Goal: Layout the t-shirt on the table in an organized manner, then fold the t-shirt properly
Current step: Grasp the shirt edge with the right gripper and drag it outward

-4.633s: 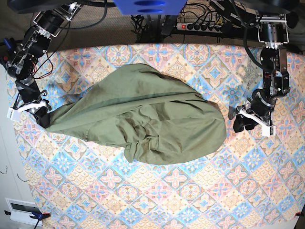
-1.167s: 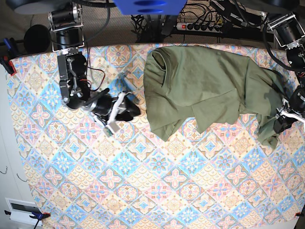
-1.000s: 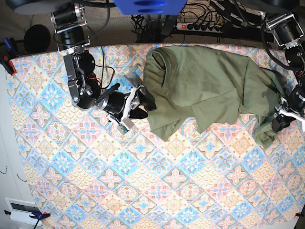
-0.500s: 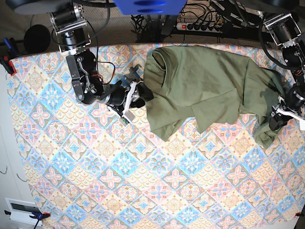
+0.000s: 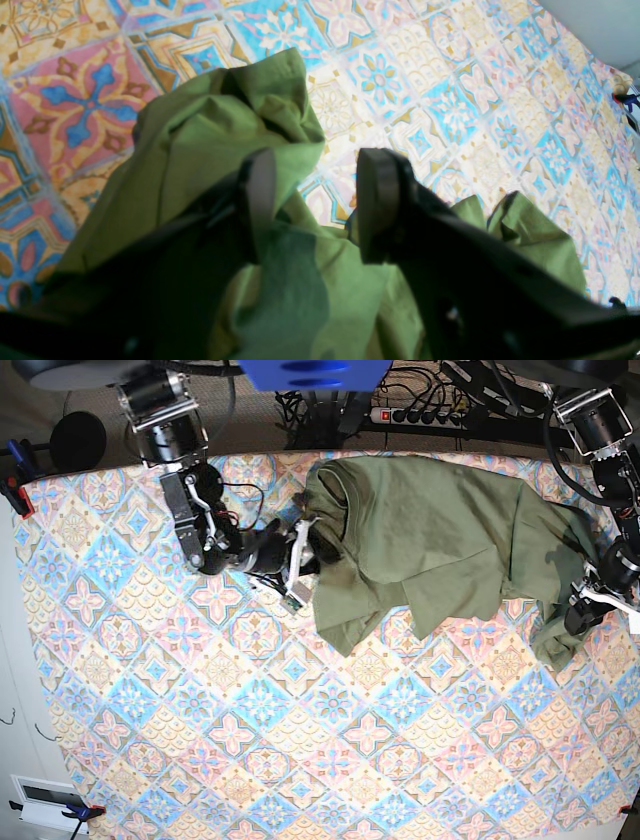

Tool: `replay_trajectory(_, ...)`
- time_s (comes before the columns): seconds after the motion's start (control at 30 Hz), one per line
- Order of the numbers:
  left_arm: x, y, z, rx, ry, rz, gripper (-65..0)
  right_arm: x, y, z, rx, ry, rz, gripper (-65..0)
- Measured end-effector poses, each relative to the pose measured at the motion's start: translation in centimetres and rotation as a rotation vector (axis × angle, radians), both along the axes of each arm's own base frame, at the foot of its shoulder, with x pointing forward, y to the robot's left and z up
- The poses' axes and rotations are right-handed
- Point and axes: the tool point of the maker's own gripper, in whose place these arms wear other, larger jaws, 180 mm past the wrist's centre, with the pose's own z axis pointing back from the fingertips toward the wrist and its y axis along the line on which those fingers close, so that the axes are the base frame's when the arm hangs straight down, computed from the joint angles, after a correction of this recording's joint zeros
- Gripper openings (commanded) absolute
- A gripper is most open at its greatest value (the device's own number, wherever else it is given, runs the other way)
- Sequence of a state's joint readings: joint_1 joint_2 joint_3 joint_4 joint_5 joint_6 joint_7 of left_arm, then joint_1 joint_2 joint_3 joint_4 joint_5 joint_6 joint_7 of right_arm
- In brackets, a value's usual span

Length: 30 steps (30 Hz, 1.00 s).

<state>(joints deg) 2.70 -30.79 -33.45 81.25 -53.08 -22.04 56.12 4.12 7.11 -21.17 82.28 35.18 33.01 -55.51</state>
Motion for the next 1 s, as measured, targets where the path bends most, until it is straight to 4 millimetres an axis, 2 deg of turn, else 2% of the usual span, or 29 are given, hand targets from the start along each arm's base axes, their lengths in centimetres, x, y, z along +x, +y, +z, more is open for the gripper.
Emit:
replay_trajectory(0.07, 0.0, 0.0, 0.0, 0.001, 0.0, 0.0, -38.8, 1.2, -0.9, 0.6, 0.017, -0.013, -0.054, -65.0)
replay_trajectory(0.17, 0.0, 0.0, 0.0, 0.0, -0.002, -0.002, -38.8, 3.8, -3.8, 1.5, 0.009, -0.04, -0.154, -64.6)
replay_trajectory(0.27, 0.0, 0.0, 0.0, 0.001, 0.0, -0.001, -38.9, 7.1, -6.4, 3.8, 0.029, -0.103, -0.251, -64.6)
replay_trajectory(0.33, 0.0, 0.1, -0.1, 0.003, 0.006, 0.003, -38.9, 9.7, -8.3, 6.1, 0.07, -0.164, -0.334, -64.6)
replay_trajectory(0.43, 0.0, 0.0, 0.0, 0.002, -0.002, 0.001, -38.9, 11.7, -12.0, 7.9, 0.084, -0.206, -0.449, -64.6)
replay_trajectory(0.57, 0.0, 0.0, 0.0, 0.003, -0.002, 0.001, -39.1, 12.9, -17.6, 9.2, 0.088, -0.239, -0.596, -64.6)
replay_trajectory(0.67, 0.0, 0.1, 0.0, 0.003, -0.001, 0.002, -39.1, 13.3, -22.8, 10.1, 0.067, -0.266, -0.708, -64.6)
replay_trajectory(0.73, 0.0, 0.2, -0.3, -0.007, 0.005, 0.008, -39.1, 13.3, -25.1, 9.7, 0.062, -0.254, -0.756, -62.8)
replay_trajectory(0.8, 0.0, 0.6, -1.2, -0.02, 0.016, 0.034, -39.1, 12.7, -26.4, 8.3, 0.025, -0.21, -0.776, -57.4)
replay_trajectory(0.87, -0.4, 0.3, -2.4, -0.024, 0.054, 0.035, -39.1, 11.9, -26.5, 7.1, -0.004, -0.173, -0.761, -48.7)
replay_trajectory(0.93, -0.5, 0.1, -2.6, -0.031, 0.058, 0.034, -39.1, 11.7, -26.5, 7.0, -0.002, -0.173, -0.757, -39.3)
replay_trajectory(1.0, -0.5, 0.1, -2.5, -0.032, 0.053, 0.036, -39.1, 11.2, -26.7, 6.8, 0.003, -0.178, -0.757, -33.3)
